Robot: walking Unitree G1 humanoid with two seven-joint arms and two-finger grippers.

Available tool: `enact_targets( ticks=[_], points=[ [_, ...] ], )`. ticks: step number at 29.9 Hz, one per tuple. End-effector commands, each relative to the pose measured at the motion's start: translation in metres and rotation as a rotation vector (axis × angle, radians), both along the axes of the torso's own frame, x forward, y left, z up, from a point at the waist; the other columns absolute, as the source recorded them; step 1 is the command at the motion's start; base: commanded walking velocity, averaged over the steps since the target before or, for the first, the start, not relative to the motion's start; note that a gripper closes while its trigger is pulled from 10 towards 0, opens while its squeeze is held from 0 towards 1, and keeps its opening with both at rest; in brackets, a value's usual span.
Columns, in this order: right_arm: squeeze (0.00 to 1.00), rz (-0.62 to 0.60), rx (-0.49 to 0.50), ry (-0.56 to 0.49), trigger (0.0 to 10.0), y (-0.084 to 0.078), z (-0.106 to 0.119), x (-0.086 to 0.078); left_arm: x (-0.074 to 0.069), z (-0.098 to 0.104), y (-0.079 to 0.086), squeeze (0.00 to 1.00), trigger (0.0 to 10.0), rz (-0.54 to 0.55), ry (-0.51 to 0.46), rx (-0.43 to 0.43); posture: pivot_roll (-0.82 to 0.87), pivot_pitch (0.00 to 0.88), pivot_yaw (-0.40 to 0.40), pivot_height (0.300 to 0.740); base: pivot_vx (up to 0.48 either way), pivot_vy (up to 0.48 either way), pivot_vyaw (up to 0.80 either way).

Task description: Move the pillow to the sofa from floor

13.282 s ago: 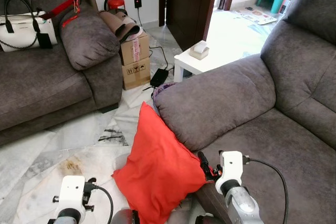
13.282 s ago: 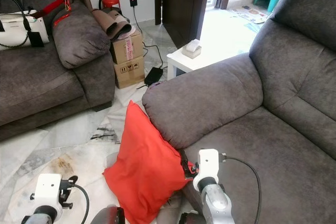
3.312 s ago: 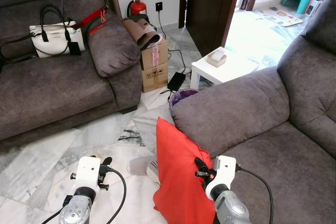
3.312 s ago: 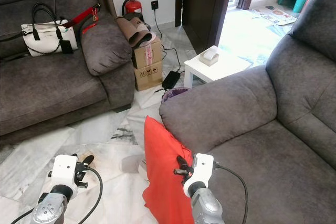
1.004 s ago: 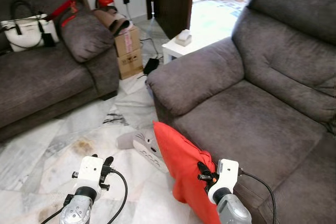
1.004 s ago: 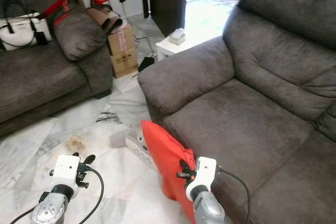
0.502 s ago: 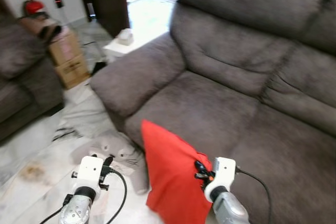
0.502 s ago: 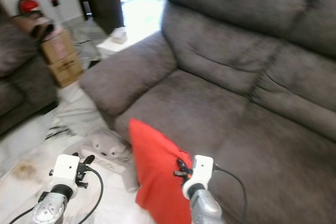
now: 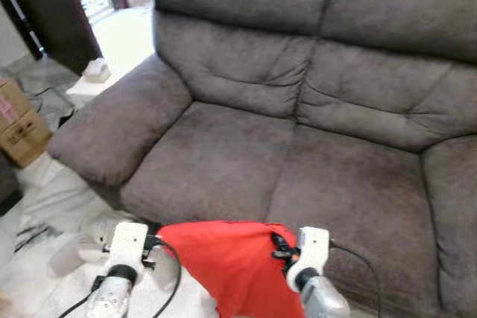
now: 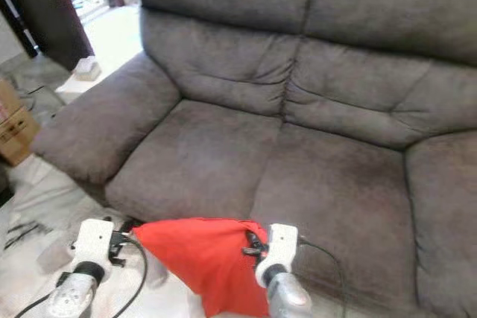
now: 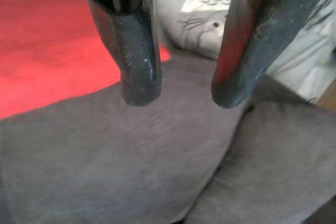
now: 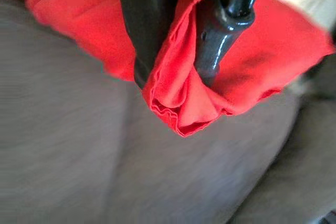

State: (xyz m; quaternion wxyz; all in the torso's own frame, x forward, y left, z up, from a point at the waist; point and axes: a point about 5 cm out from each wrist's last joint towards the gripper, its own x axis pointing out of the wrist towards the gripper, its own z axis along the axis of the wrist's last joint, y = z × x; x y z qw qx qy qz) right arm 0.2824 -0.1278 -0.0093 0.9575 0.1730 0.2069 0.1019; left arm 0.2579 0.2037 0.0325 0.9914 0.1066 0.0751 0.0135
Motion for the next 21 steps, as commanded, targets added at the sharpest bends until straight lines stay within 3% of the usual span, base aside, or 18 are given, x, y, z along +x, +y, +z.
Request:
enact_targets(
  ticks=[1, 8, 14, 18, 21],
  points=[
    [0.0, -0.002, 0.015, -0.09, 10.0, 0.0064, 0.0162, 0.0133, -0.0047, -0.0052, 0.005, 0.0, 10.0, 0.009, 0.028, 0.004, 0.15, 0.13, 0.029, 0.74, 0.0, 0.0, -0.8],
    [0.0, -0.001, 0.014, -0.089, 10.0, 0.0067, 0.0162, 0.0135, -0.0044, -0.0055, 0.0047, 0.0, 10.0, 0.006, 0.032, 0.011, 0.15, 0.129, 0.029, 0.74, 0.0, 0.0, -0.8],
    [0.0, -0.001, 0.015, -0.088, 10.0, 0.0066, 0.0161, 0.0134, -0.0043, -0.0056, 0.0044, 0.0, 10.0, 0.004, 0.033, 0.02, 0.15, 0.128, 0.03, 0.74, 0.0, -0.467, -0.8],
    [0.0, 0.002, 0.01, -0.091, 10.0, 0.0068, 0.0162, 0.0133, -0.0046, -0.0069, 0.003, 0.0, 10.0, -0.007, 0.043, -0.006, 0.15, 0.128, 0.03, 0.74, 0.0, -0.06, -0.8],
    [0.0, 0.036, -0.01, -0.107, 10.0, 0.0089, 0.0172, 0.0132, -0.0057, -0.0101, -0.0017, 0.0, 10.0, -0.059, 0.072, -0.035, 0.15, 0.129, 0.029, 0.74, 0.0, 0.0, 0.0]
  ],
)
